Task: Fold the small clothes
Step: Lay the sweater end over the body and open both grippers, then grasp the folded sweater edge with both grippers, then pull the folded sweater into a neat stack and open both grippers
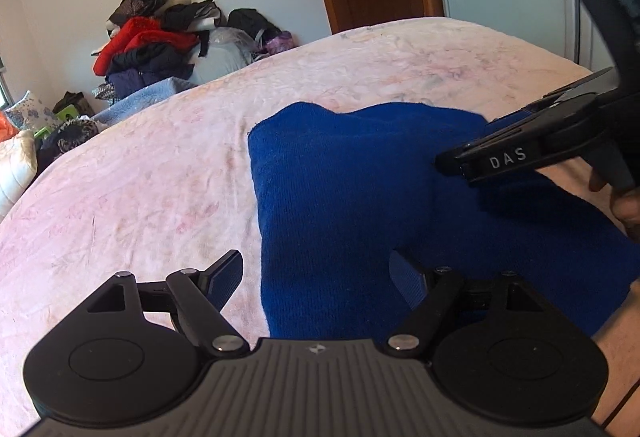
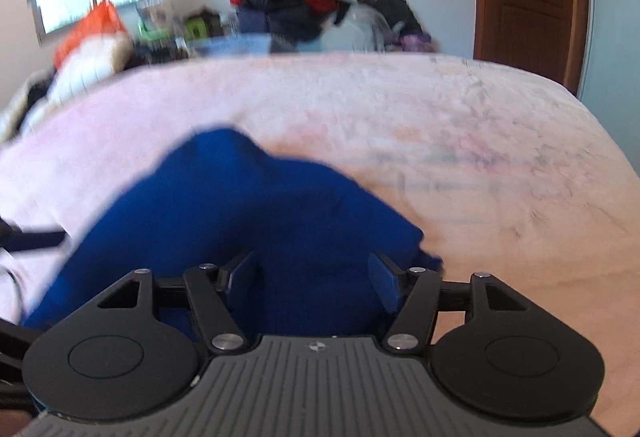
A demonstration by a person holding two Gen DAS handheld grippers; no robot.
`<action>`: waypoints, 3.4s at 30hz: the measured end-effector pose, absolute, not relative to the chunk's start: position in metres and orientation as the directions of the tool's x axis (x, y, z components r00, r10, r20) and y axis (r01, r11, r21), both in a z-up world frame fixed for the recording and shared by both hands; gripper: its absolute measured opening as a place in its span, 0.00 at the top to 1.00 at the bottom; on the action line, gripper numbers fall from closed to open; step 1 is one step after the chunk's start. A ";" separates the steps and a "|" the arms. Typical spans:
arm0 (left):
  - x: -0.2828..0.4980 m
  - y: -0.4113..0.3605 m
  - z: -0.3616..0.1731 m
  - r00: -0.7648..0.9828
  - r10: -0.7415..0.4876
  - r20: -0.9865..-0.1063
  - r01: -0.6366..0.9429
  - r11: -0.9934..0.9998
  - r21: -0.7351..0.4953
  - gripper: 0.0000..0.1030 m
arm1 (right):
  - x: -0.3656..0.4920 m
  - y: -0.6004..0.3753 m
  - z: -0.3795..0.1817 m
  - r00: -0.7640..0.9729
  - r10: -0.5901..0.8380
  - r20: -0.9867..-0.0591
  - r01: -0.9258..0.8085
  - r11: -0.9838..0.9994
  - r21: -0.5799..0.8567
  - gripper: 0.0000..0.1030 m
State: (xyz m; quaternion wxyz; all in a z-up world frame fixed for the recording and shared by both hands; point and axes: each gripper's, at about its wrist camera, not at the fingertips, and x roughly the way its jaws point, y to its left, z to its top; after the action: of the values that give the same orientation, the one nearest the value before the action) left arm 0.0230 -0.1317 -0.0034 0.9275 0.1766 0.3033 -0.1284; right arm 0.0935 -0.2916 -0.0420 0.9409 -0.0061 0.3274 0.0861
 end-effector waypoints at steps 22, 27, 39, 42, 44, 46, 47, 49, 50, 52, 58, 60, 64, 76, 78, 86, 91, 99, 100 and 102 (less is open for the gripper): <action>0.032 -0.117 0.006 0.749 -0.150 -0.645 0.317 0.936 0.151 0.22 | 0.045 -0.306 -0.036 0.766 0.164 -0.621 -0.069 0.982 0.175 0.22; 0.044 -0.112 0.012 0.751 -0.146 -0.644 0.310 0.939 0.148 0.22 | 0.044 -0.325 -0.034 0.775 0.145 -0.615 -0.024 0.979 0.201 0.19; 0.103 -0.073 0.023 0.698 -0.250 -0.671 0.293 0.955 -0.051 0.20 | 0.071 -0.357 -0.052 0.684 0.407 -0.605 -0.166 0.895 0.415 0.10; 0.126 -0.046 0.016 0.625 -0.365 -0.691 0.283 0.930 -0.235 0.19 | 0.084 -0.351 -0.052 0.598 0.549 -0.584 -0.298 0.829 0.474 0.10; 0.143 -0.035 0.004 0.542 -0.466 -0.699 0.292 0.885 -0.363 0.19 | 0.095 -0.346 -0.053 0.553 0.607 -0.570 -0.342 0.790 0.509 0.08; 0.158 -0.032 -0.008 0.457 -0.551 -0.698 0.294 0.835 -0.465 0.18 | 0.110 -0.345 -0.054 0.526 0.655 -0.542 -0.361 0.749 0.555 0.06; 0.164 -0.032 -0.014 0.425 -0.585 -0.691 0.294 0.811 -0.506 0.19 | 0.118 -0.345 -0.055 0.517 0.679 -0.521 -0.359 0.724 0.588 0.06; 0.174 -0.036 -0.024 0.375 -0.647 -0.664 0.304 0.763 -0.571 0.19 | 0.135 -0.347 -0.059 0.512 0.720 -0.469 -0.344 0.672 0.656 0.08; 0.177 -0.039 -0.026 0.377 -0.655 -0.655 0.304 0.755 -0.580 0.19 | 0.142 -0.347 -0.062 0.519 0.729 -0.447 -0.335 0.654 0.678 0.09; 0.183 -0.045 -0.026 0.385 -0.667 -0.637 0.313 0.744 -0.590 0.26 | 0.154 -0.346 -0.064 0.549 0.723 -0.419 -0.311 0.642 0.701 0.18; 0.184 -0.065 -0.010 0.437 -0.634 -0.638 0.390 0.773 -0.501 0.72 | 0.163 -0.346 -0.076 0.610 0.666 -0.429 -0.218 0.662 0.717 0.74; 0.178 -0.075 0.001 0.479 -0.618 -0.623 0.448 0.783 -0.432 0.74 | 0.157 -0.346 -0.069 0.637 0.643 -0.425 -0.217 0.679 0.702 0.75; 0.186 -0.088 0.011 0.515 -0.581 -0.630 0.457 0.808 -0.371 0.74 | 0.163 -0.343 -0.050 0.685 0.586 -0.433 -0.225 0.735 0.640 0.76; 0.110 -0.047 0.018 0.533 -0.540 -0.652 0.470 0.829 -0.303 0.32 | 0.090 -0.357 -0.052 0.691 0.459 -0.558 -0.089 0.821 0.564 0.32; 0.088 -0.040 0.008 0.484 -0.577 -0.657 0.499 0.799 -0.335 0.32 | 0.062 -0.361 -0.057 0.664 0.507 -0.550 -0.104 0.791 0.604 0.32; 0.043 -0.037 -0.016 0.431 -0.592 -0.681 0.507 0.783 -0.360 0.81 | -0.001 -0.333 -0.061 0.647 0.508 -0.568 -0.167 0.822 0.545 0.81; 0.023 -0.044 -0.002 0.512 -0.510 -0.691 0.495 0.833 -0.247 0.80 | -0.017 -0.317 -0.050 0.709 0.366 -0.603 -0.123 0.906 0.405 0.66; -0.004 -0.039 0.002 0.530 -0.447 -0.721 0.434 0.873 -0.222 0.42 | -0.064 -0.262 -0.023 0.815 0.195 -0.546 -0.106 0.976 0.191 0.32; -0.005 -0.038 0.003 0.534 -0.441 -0.721 0.429 0.877 -0.218 0.42 | -0.063 -0.261 -0.025 0.812 0.206 -0.546 -0.110 0.973 0.204 0.32; -0.007 -0.033 0.003 0.533 -0.428 -0.730 0.415 0.884 -0.216 0.42 | -0.063 -0.262 -0.027 0.804 0.190 -0.563 -0.082 0.974 0.211 0.31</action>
State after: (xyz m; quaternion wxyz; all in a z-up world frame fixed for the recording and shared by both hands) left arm -0.0066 -0.0333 0.0027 0.8755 -0.0081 0.4190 -0.2406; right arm -0.0630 -0.2620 -0.0268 0.9456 0.0884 0.3046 0.0719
